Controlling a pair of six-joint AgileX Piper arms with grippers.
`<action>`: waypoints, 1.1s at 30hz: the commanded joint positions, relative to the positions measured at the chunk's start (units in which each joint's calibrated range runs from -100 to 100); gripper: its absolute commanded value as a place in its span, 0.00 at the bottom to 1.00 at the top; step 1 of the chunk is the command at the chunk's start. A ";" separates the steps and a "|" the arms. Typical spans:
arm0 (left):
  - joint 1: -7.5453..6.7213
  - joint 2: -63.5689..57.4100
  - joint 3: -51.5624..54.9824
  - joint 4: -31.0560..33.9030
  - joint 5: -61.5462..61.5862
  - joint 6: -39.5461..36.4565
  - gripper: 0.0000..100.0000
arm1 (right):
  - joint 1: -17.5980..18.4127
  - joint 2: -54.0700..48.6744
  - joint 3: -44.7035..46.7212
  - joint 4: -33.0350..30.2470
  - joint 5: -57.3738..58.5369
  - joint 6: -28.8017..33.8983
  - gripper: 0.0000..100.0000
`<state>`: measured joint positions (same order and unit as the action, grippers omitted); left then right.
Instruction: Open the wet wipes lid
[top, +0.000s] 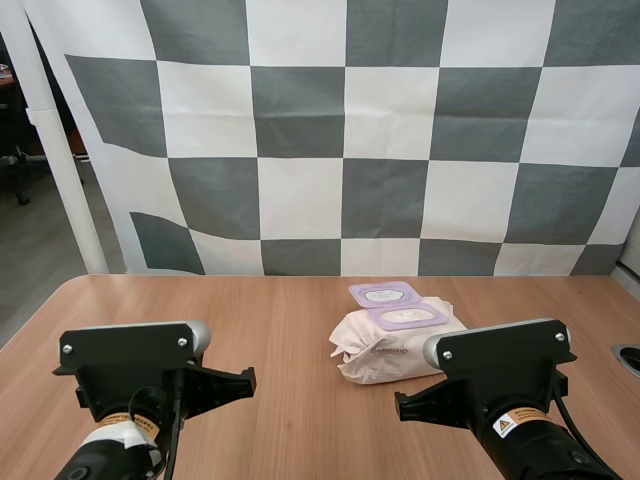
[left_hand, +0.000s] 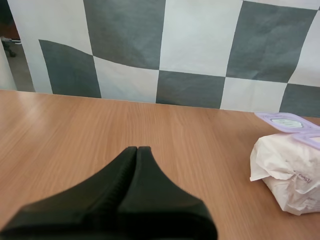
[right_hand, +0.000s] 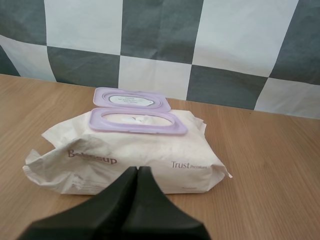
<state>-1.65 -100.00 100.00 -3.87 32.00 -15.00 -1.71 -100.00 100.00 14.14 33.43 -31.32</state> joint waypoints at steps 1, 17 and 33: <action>-0.04 0.00 0.00 -0.01 -0.03 0.01 0.00 | 0.00 0.00 0.00 0.05 -0.03 0.02 0.00; -0.03 0.00 0.00 -0.01 -0.35 0.01 0.00 | 0.00 0.00 0.00 1.58 -0.19 0.02 0.00; -0.03 0.00 0.00 -0.01 -0.35 0.01 0.00 | 0.00 0.00 0.00 1.58 -0.19 0.02 0.00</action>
<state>-1.65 -100.00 100.00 -3.87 31.65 -14.98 -1.71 -100.00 100.00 15.68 33.24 -31.32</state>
